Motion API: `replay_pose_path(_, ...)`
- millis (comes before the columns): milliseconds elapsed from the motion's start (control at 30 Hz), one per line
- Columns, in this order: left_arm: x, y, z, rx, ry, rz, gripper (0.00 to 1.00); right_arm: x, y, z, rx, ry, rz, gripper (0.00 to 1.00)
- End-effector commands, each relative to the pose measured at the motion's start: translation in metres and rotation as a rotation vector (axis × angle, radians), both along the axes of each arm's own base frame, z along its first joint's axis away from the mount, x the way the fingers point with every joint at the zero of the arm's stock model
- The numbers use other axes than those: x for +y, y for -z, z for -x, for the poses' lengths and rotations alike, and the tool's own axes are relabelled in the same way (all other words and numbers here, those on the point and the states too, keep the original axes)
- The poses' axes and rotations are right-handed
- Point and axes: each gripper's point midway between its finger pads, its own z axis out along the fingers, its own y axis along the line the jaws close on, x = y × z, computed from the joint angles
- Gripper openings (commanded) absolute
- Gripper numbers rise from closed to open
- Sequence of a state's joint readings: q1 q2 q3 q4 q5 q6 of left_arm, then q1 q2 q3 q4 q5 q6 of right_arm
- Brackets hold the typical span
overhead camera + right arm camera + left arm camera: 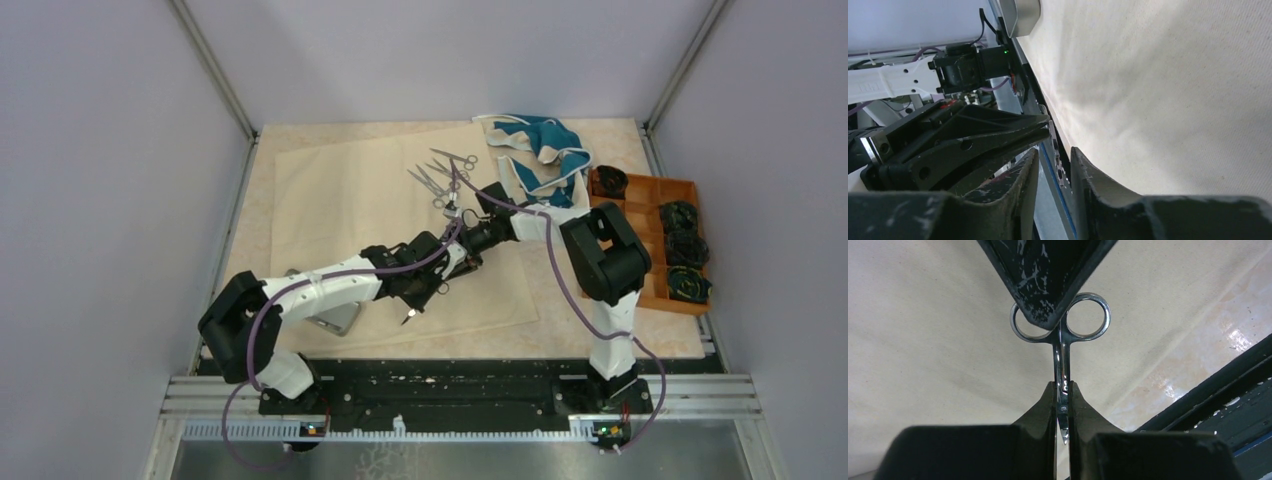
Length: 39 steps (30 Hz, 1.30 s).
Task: Open and lay out the surgical kit
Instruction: Place the medical item in the surgical kit.
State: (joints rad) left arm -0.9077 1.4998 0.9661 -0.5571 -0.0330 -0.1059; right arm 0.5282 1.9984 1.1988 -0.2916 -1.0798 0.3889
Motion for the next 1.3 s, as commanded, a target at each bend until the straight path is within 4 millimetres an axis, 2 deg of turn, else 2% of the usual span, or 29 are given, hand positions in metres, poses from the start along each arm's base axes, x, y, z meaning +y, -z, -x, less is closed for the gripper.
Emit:
replay_pose_path(0, -0.008, -0.012, -0.002, -0.037, 0.028, 0.057, 0.0, 0.012, -0.009, -0.011, -0.037, -0.018, -0.069, 0.28)
replay_pose_path(233, -0.013, -0.015, -0.006, -0.05, 0.044, 0.067, 0.0, 0.019, -0.004, -0.005, -0.017, -0.038, -0.072, 0.24)
replay_pose_path(267, -0.013, -0.014, -0.006, -0.049, 0.045, 0.066, 0.0, 0.019, -0.005, -0.006, -0.017, -0.035, -0.077, 0.22)
replay_pose_path(367, -0.014, -0.013, -0.006, -0.044, 0.05, 0.064, 0.0, 0.02, -0.007, -0.008, -0.021, -0.023, -0.088, 0.0)
replay_pose_path(433, -0.013, -0.013, -0.008, -0.049, 0.032, 0.061, 0.0, 0.022, -0.011, -0.01, -0.021, 0.009, -0.1, 0.0)
replay_pose_path(533, -0.006, -0.023, -0.016, -0.059, -0.052, 0.076, 0.34, 0.023, -0.026, -0.018, -0.028, 0.099, -0.151, 0.0)
replay_pose_path(600, 0.001, -0.04, -0.026, -0.054, -0.133, 0.114, 0.51, 0.019, -0.038, -0.031, -0.039, 0.198, -0.198, 0.0)
replay_pose_path(667, 0.008, -0.07, -0.041, -0.077, -0.224, 0.158, 0.62, 0.01, -0.054, -0.048, -0.05, 0.31, -0.263, 0.0)
replay_pose_path(700, 0.015, -0.087, -0.051, -0.092, -0.292, 0.173, 0.74, 0.003, -0.061, -0.057, -0.044, 0.375, -0.291, 0.0)
replay_pose_path(733, 0.016, -0.116, -0.065, -0.13, -0.342, 0.214, 0.85, -0.002, -0.071, -0.067, -0.058, 0.429, -0.332, 0.0)
replay_pose_path(767, 0.021, -0.136, -0.074, -0.147, -0.385, 0.232, 0.9, -0.008, -0.083, -0.079, -0.082, 0.483, -0.38, 0.0)
replay_pose_path(833, 0.027, -0.177, -0.093, -0.19, -0.439, 0.265, 0.93, -0.014, -0.098, -0.098, -0.096, 0.568, -0.438, 0.0)
replay_pose_path(900, 0.034, -0.203, -0.108, -0.231, -0.462, 0.269, 0.93, -0.017, -0.11, -0.119, -0.117, 0.664, -0.483, 0.0)
replay_pose_path(967, 0.037, -0.211, -0.119, -0.245, -0.464, 0.255, 0.93, -0.018, -0.12, -0.142, -0.157, 0.757, -0.523, 0.0)
replay_pose_path(1100, 0.045, -0.212, -0.127, -0.243, -0.48, 0.271, 0.92, -0.021, -0.113, -0.193, -0.21, 0.941, -0.494, 0.0)
replay_pose_path(1200, 0.046, -0.209, -0.129, -0.245, -0.452, 0.269, 0.92, -0.012, -0.106, -0.224, -0.205, 1.015, -0.484, 0.0)
replay_pose_path(1267, 0.049, -0.208, -0.13, -0.255, -0.427, 0.243, 0.92, -0.003, -0.103, -0.237, -0.201, 1.054, -0.493, 0.0)
